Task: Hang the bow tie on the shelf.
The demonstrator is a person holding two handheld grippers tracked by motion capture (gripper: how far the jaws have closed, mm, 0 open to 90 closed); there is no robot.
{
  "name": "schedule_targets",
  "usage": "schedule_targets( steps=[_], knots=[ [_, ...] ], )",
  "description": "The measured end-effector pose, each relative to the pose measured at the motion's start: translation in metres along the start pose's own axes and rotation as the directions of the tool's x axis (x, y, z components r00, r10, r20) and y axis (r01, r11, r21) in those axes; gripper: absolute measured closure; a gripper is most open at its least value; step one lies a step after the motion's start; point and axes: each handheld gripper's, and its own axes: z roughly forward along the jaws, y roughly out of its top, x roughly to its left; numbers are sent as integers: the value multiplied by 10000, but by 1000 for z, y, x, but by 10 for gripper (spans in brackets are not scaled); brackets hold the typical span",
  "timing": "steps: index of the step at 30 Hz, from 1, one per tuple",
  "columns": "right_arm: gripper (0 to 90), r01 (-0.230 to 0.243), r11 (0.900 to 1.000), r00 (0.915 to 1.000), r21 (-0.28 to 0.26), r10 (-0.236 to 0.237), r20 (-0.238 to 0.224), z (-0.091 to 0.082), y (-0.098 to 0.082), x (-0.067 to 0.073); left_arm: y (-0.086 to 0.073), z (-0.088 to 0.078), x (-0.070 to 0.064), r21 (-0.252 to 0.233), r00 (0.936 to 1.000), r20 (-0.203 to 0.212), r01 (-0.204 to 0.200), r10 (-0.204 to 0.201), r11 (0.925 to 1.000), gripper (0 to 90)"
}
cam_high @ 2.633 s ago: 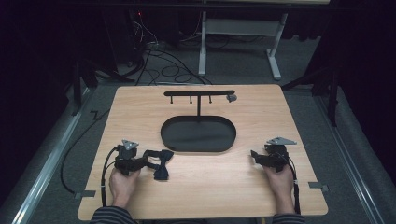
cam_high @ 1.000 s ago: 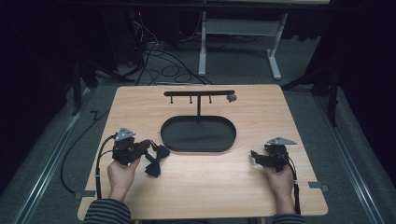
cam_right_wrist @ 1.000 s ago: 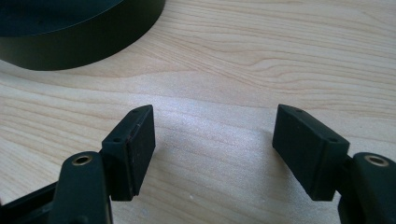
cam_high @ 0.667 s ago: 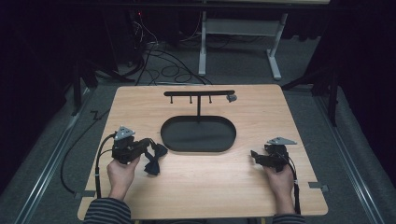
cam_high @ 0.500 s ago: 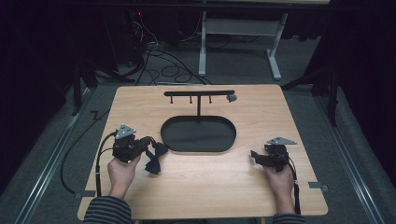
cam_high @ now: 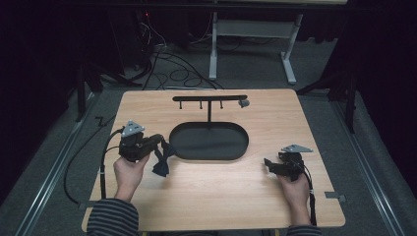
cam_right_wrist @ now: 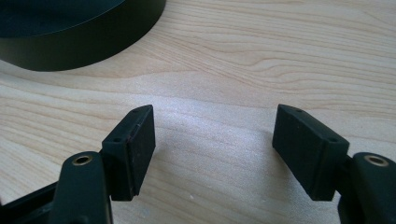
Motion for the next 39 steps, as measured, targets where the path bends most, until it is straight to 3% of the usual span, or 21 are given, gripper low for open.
schedule_targets(
  steps=[16, 39],
  knots=[
    [313, -60, 10000, 10000, -17, 60, -35, 0, 0, -1, 44, 19, -11, -92, 9949, 283, -966, 968, 9953, 872],
    [313, -88, 10000, 9999, -21, 88, -84, -1, 0, -1, 83, 35, -25, -105, 9818, 333, -1869, 1871, 9823, 871]
  ],
)
